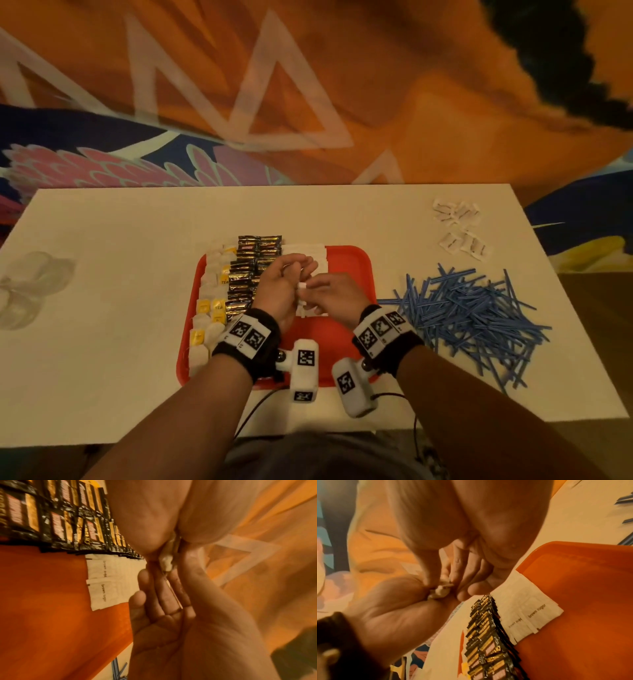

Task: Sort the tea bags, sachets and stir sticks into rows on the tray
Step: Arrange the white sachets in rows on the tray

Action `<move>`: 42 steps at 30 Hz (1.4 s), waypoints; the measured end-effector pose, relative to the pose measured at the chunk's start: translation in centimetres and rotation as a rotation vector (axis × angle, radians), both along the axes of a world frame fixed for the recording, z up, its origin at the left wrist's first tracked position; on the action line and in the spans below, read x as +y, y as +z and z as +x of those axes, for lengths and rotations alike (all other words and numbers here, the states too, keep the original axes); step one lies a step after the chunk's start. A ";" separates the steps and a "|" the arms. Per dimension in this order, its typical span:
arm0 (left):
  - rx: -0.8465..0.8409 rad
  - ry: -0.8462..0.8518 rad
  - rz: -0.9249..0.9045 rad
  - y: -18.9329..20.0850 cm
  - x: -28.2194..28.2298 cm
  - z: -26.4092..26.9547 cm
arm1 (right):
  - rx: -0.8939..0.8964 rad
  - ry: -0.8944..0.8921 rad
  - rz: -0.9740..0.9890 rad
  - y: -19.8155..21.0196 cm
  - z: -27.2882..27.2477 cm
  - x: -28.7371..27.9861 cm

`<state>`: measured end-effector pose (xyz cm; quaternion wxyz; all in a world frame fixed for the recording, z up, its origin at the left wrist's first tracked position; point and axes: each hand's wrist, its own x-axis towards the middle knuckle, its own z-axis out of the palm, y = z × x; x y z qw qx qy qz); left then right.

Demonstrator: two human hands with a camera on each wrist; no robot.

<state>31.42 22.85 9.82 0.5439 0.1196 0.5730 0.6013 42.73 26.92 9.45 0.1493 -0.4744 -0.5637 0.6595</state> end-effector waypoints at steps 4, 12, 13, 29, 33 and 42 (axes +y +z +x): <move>0.021 -0.083 -0.043 0.7 -0.1 0.5 | 0.004 -0.131 0.014 0.9 1.1 0.9; 0.123 -0.080 -0.073 0.4 -0.8 1.1 | -0.044 -0.178 0.045 2.1 2.1 2.0; 0.092 -0.067 -0.063 0.6 -0.8 1.3 | -0.036 -0.203 0.049 2.2 2.3 2.1; 0.141 -0.037 -0.019 0.9 -0.8 1.3 | 0.108 -0.174 -0.034 1.5 2.9 1.6; 0.131 -0.021 -0.002 0.6 -0.9 1.2 | 0.149 -0.212 -0.107 1.3 2.4 1.4; 0.167 0.066 -0.062 -0.4 -1.3 0.3 | 0.104 -0.188 -0.127 -0.3 2.2 0.4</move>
